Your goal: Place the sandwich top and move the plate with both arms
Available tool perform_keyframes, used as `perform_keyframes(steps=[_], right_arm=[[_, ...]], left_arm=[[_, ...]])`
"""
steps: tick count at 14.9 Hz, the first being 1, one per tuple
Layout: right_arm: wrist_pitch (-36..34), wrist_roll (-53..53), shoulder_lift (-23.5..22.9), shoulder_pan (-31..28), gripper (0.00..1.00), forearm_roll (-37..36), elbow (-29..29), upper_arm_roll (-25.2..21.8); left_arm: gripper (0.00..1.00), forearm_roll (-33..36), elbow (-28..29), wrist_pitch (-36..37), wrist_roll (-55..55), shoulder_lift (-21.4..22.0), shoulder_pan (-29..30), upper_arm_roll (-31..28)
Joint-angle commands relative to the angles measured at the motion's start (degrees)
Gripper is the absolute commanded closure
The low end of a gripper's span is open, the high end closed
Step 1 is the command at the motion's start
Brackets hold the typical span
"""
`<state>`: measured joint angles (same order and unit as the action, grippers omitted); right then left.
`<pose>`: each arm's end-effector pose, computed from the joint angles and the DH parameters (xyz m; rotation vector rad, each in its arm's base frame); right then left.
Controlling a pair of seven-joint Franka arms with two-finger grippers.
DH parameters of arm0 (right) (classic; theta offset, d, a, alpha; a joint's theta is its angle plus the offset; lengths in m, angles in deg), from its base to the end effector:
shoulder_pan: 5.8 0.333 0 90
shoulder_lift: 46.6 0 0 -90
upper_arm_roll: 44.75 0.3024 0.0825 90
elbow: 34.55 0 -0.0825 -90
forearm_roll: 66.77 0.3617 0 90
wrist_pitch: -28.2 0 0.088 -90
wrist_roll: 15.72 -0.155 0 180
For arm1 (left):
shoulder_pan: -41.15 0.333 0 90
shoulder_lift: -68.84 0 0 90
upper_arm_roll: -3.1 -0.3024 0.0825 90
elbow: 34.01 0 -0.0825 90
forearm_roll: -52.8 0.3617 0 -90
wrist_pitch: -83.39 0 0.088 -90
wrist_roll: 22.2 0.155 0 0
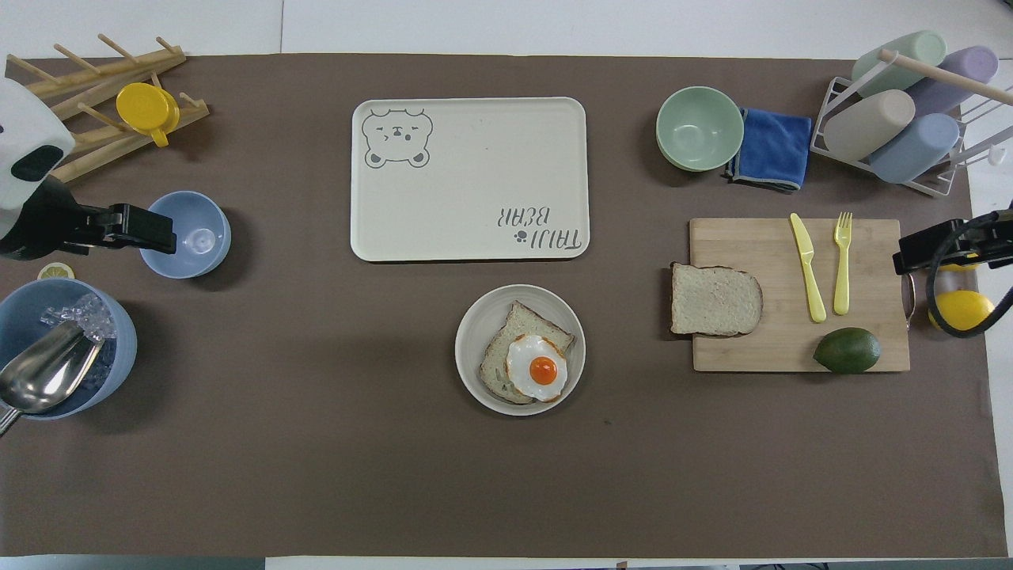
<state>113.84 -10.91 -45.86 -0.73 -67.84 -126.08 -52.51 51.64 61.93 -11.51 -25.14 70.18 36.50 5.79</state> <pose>0.5144 -0.0276 0.5516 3.1268 0.0571 -0.1423 0.5266 -0.0711 0.5359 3.1199 -0.1172 0.0054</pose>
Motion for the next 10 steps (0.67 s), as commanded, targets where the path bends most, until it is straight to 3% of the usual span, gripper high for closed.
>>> perform_keyframes(steps=[1,10], right_arm=[[0.50,-1.38,-0.31,-0.24,0.00,0.80,0.47,0.29],[-0.91,0.54,0.84,-0.42,0.00,0.80,-1.37,0.11]], left_arm=[[0.00,1.07,1.26,-0.38,0.39,0.95,0.60,0.38],[0.00,1.07,1.26,-0.38,0.39,0.95,0.60,0.38]])
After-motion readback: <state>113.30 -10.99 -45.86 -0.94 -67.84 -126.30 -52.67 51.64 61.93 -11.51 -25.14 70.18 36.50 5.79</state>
